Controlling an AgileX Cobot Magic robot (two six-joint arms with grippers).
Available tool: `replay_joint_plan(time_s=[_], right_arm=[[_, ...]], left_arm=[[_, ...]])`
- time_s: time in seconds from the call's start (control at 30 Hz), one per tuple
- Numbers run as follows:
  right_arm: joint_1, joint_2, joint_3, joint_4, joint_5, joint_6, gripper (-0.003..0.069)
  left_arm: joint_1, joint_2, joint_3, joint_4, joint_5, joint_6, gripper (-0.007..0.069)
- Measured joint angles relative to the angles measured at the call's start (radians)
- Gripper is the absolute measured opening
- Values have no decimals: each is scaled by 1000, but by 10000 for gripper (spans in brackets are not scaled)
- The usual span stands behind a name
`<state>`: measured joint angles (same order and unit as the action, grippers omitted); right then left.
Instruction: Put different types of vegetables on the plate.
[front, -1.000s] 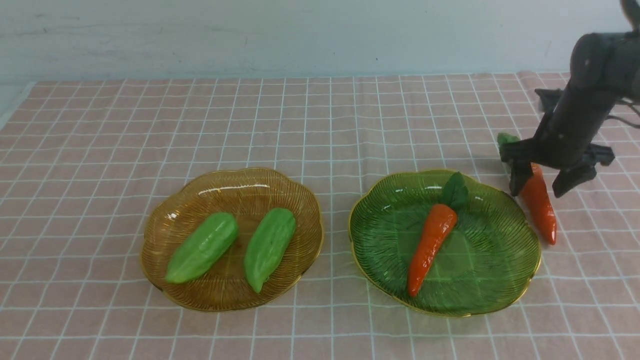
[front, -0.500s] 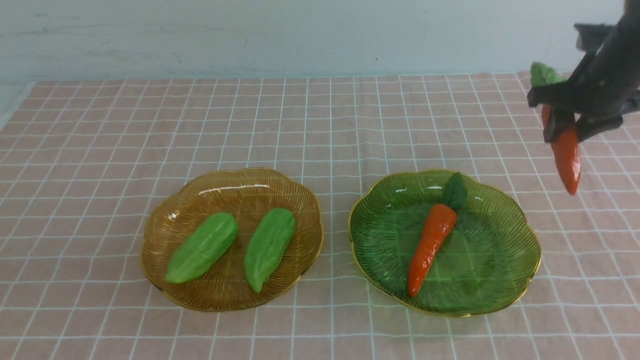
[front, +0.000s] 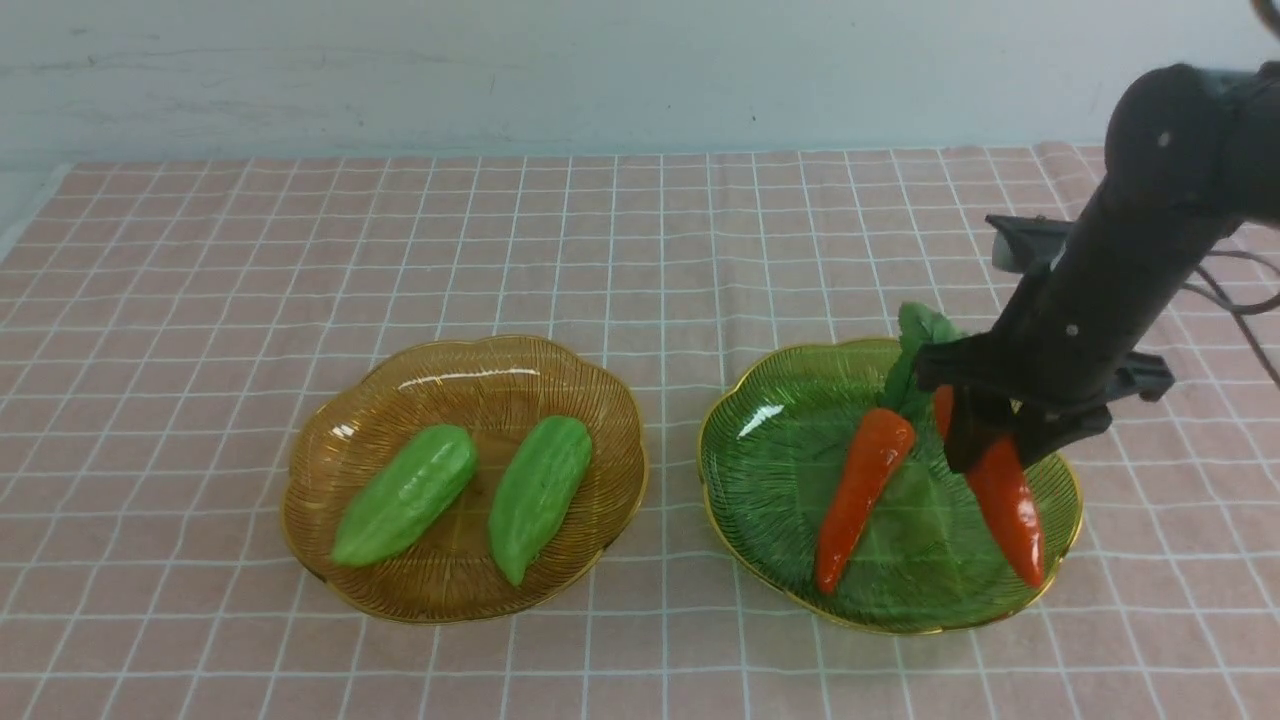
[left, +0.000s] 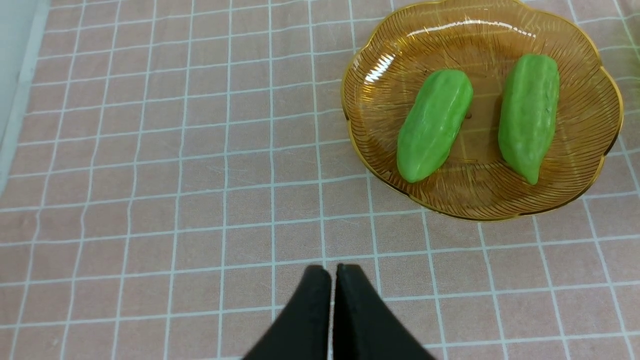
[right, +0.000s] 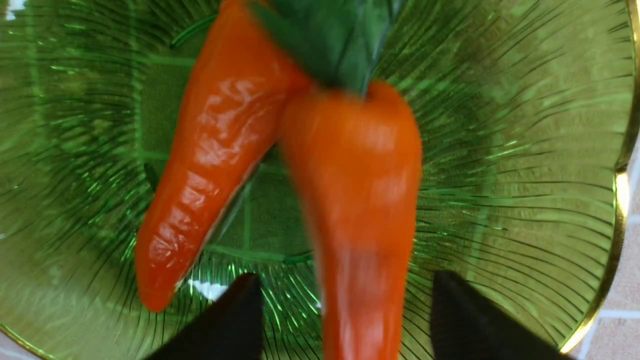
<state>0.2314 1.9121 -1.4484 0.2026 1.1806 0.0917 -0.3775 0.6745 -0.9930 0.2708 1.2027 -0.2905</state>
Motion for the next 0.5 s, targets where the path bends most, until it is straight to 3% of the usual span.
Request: replay_joint_plan(time_s=[0.07,0.2,0.37,0.5], right_arm=[[3,0,0,-3,-3,5,440],[3,1,-18,-41,34,9,554],[3,-21,-38,-88,38,-32,580],[3,-150,-37,-101,41,-45,521]], left_arm=[[0,0,0,0,1,0,-3],[0,0,0,0,2,0,-3],[0,0,0,0,17,0,-3],[0,0,0,0,27,0,-3]])
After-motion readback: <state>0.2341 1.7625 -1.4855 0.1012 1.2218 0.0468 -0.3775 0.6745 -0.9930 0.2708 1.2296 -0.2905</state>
